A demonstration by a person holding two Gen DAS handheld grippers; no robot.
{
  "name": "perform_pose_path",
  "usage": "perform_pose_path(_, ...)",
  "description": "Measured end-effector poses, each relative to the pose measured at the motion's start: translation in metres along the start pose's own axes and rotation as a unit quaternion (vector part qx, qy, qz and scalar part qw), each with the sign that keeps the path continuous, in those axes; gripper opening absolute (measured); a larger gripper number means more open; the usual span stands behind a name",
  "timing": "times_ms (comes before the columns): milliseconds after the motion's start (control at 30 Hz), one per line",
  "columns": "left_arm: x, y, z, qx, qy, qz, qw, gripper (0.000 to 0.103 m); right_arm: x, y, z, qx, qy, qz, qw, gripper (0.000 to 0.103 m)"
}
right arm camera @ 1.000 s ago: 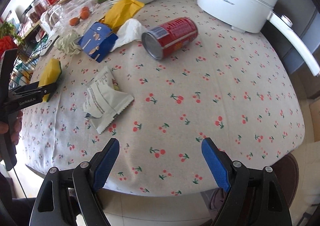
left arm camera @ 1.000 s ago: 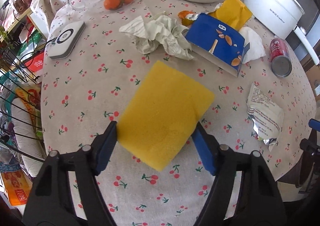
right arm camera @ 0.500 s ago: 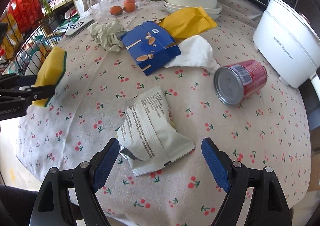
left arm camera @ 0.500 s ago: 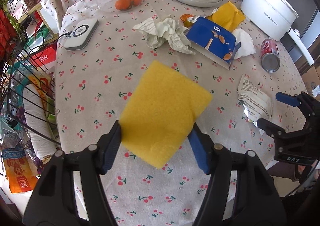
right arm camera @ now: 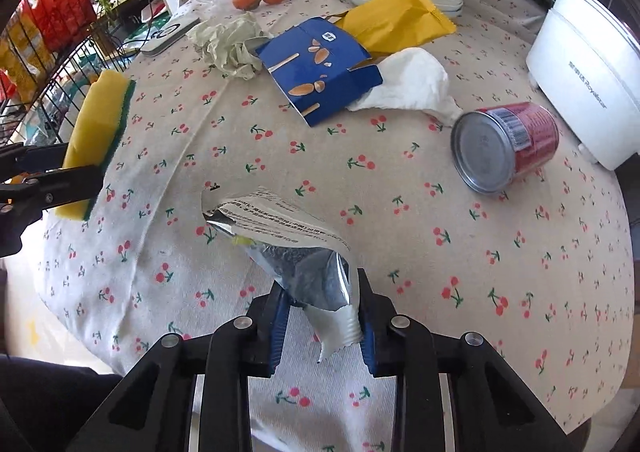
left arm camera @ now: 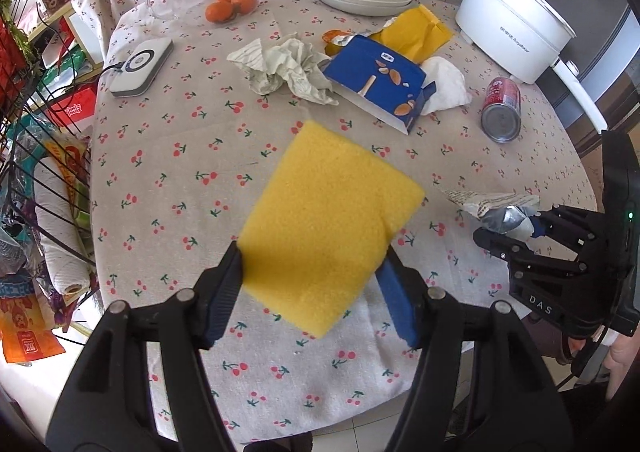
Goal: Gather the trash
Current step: 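Carry sponge and wrapper to the bin, opening the left tool to drop the sponge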
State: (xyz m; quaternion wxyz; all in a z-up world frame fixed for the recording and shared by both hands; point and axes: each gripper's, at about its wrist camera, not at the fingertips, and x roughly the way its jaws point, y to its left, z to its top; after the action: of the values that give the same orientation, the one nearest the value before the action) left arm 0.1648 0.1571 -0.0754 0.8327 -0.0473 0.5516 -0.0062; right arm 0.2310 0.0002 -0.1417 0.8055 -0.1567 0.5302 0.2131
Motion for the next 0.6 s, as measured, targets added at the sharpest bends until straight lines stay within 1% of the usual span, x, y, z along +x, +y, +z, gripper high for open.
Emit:
perform_pose_path(133,-0.005,-0.021,-0.002,0.018,0.001,-0.015,0.9997,0.066,-0.023,-0.019,-0.014,0.035,-0.001,0.015,0.999,0.029)
perform_pose_path(233,-0.008,-0.044,-0.006,0.046,0.001,-0.028,0.9986,0.066,-0.047,-0.032,-0.029,0.056,-0.010,0.028,0.998,0.028)
perform_pose_path(433,-0.012,-0.093,-0.011,0.090,0.004,-0.057,0.9943,0.066,-0.092,-0.066,-0.070,0.090,-0.027,0.019,0.995,0.028)
perform_pose_path(600,-0.015,-0.141,-0.017,0.135,0.004,-0.085,0.9872,0.066,-0.124,-0.102,-0.111,0.124,-0.037,0.001,0.992,0.028)
